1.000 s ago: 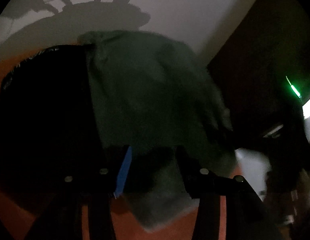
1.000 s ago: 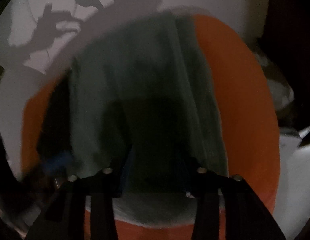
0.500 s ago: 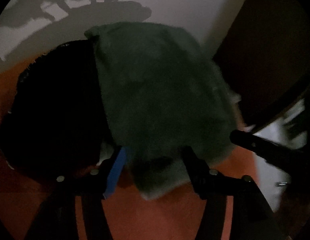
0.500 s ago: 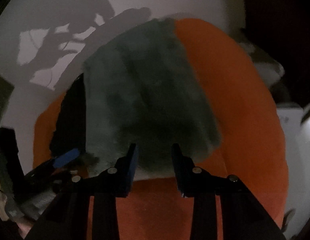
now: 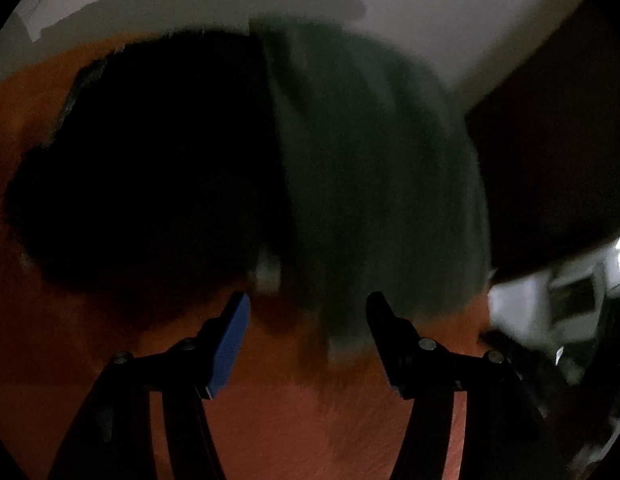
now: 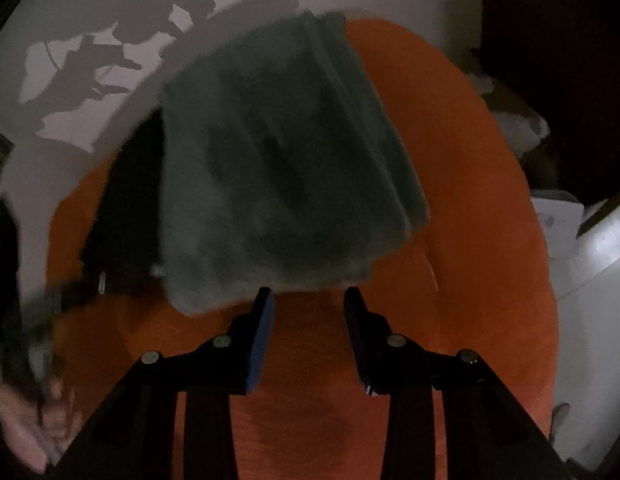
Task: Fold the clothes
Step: 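Press the grey fleece flat and open both grippers to release it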
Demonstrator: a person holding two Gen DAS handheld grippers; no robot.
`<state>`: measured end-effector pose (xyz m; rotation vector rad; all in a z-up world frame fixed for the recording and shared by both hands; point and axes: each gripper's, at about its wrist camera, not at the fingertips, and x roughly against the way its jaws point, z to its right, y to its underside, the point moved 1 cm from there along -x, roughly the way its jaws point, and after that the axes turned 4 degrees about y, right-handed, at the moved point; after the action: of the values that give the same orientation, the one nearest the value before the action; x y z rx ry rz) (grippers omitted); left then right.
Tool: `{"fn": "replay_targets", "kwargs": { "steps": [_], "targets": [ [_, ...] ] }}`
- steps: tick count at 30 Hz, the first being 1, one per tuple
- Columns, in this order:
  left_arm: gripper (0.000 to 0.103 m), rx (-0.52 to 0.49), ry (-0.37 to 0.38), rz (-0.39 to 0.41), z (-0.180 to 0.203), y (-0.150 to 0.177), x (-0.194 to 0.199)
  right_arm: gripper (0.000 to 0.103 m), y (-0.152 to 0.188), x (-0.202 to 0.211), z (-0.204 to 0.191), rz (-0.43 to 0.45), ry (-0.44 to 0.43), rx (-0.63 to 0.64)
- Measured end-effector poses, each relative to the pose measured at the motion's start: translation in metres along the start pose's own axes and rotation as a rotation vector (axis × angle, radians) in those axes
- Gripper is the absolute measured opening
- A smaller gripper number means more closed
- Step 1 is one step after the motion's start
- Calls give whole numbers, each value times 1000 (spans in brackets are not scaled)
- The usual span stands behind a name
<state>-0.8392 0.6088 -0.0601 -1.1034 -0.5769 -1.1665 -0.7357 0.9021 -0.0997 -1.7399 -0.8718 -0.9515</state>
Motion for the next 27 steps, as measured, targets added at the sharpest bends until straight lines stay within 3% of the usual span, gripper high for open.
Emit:
{"fn": "replay_targets", "kwargs": {
  "steps": [2, 4, 7, 8, 9, 10, 11, 12, 13, 16, 18, 21, 24, 27],
  "targets": [
    [62, 4, -4, 62, -7, -52, -14, 35, -10, 4, -8, 39, -12, 19],
    [62, 52, 17, 74, -21, -104, -33, 35, -20, -2, -31, 68, -33, 45],
    [62, 89, 83, 75, -21, -173, -74, 35, -5, -14, -77, 113, -33, 97],
    [62, 69, 69, 69, -23, -193, -85, 35, 0, -21, -92, 125, -5, 128],
    [61, 45, 44, 60, -23, -198, -101, 35, 3, -28, -104, 135, 20, 157],
    [52, 18, 25, 38, -20, -199, -118, 35, 7, -37, -118, 147, 55, 190],
    [41, -14, 32, 1, -28, -193, -120, 35, 11, -48, -131, 153, 96, 222],
    [18, -49, 32, -15, -34, -191, -124, 35, 14, -58, -141, 154, 144, 252],
    [13, -84, 28, -25, -38, -191, -130, 35, 17, -66, -147, 157, 183, 276],
    [11, -151, 26, -33, -54, -190, -133, 27, 24, -77, -166, 184, 292, 352],
    [11, -128, 59, -48, -63, -196, -138, 17, 31, -74, -174, 203, 345, 414],
    [15, -93, 109, -83, -72, -200, -128, 15, 44, -70, -172, 190, 384, 516],
    [20, -146, 104, -87, -70, -195, -114, 15, 40, -60, -171, 169, 342, 511],
    [34, -184, 69, -83, -63, -193, -118, 15, 36, -45, -173, 161, 270, 465]
  ]
}}
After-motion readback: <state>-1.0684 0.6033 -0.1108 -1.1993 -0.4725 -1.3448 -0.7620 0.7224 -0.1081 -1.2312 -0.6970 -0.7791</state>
